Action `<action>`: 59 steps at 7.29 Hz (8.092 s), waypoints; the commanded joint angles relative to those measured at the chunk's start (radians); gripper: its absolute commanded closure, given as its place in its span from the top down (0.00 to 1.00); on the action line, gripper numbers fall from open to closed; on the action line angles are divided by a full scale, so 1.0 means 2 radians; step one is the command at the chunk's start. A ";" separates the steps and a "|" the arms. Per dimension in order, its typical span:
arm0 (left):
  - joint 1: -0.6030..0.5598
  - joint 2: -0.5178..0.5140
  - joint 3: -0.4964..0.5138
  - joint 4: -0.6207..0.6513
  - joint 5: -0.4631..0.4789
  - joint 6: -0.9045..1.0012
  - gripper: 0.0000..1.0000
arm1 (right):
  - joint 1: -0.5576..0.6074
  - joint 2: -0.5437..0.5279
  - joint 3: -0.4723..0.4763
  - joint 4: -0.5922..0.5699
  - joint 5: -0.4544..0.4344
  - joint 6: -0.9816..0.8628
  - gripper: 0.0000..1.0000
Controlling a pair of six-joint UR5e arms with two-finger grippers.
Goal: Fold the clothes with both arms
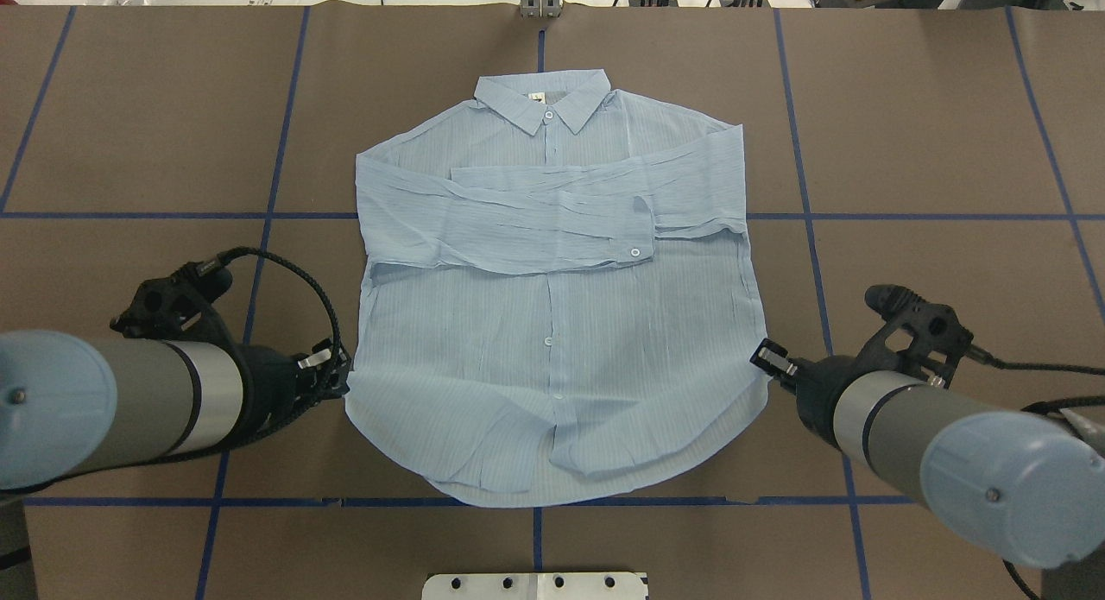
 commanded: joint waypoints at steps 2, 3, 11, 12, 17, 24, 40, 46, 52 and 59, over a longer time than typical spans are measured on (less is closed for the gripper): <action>-0.083 -0.021 0.015 -0.001 -0.038 0.021 0.00 | 0.080 0.034 -0.026 -0.001 0.021 0.000 0.00; -0.089 -0.035 0.048 -0.004 -0.037 0.021 0.00 | 0.090 0.049 -0.053 -0.001 0.023 0.000 0.00; -0.196 -0.191 0.419 -0.206 -0.047 0.078 0.00 | 0.234 0.267 -0.364 0.006 0.117 -0.073 0.00; -0.199 -0.194 0.440 -0.226 -0.046 0.083 0.00 | 0.235 0.289 -0.404 0.021 0.116 -0.073 0.00; -0.198 -0.218 0.543 -0.309 -0.043 0.085 0.00 | 0.246 0.318 -0.507 0.075 0.117 -0.085 0.00; -0.215 -0.223 0.577 -0.329 -0.043 0.103 0.00 | 0.253 0.335 -0.561 0.098 0.121 -0.086 0.00; -0.222 -0.203 0.524 -0.330 -0.043 0.103 0.46 | 0.154 0.130 -0.330 0.125 0.157 -0.064 0.75; -0.222 -0.194 0.518 -0.330 -0.042 0.103 0.46 | 0.155 0.128 -0.320 0.124 0.168 -0.064 0.00; -0.220 -0.178 0.443 -0.321 -0.067 0.101 0.46 | 0.000 0.006 -0.035 -0.081 0.296 0.013 0.00; -0.095 -0.088 0.231 -0.254 -0.136 -0.030 0.72 | -0.052 -0.013 0.003 -0.089 0.326 0.056 1.00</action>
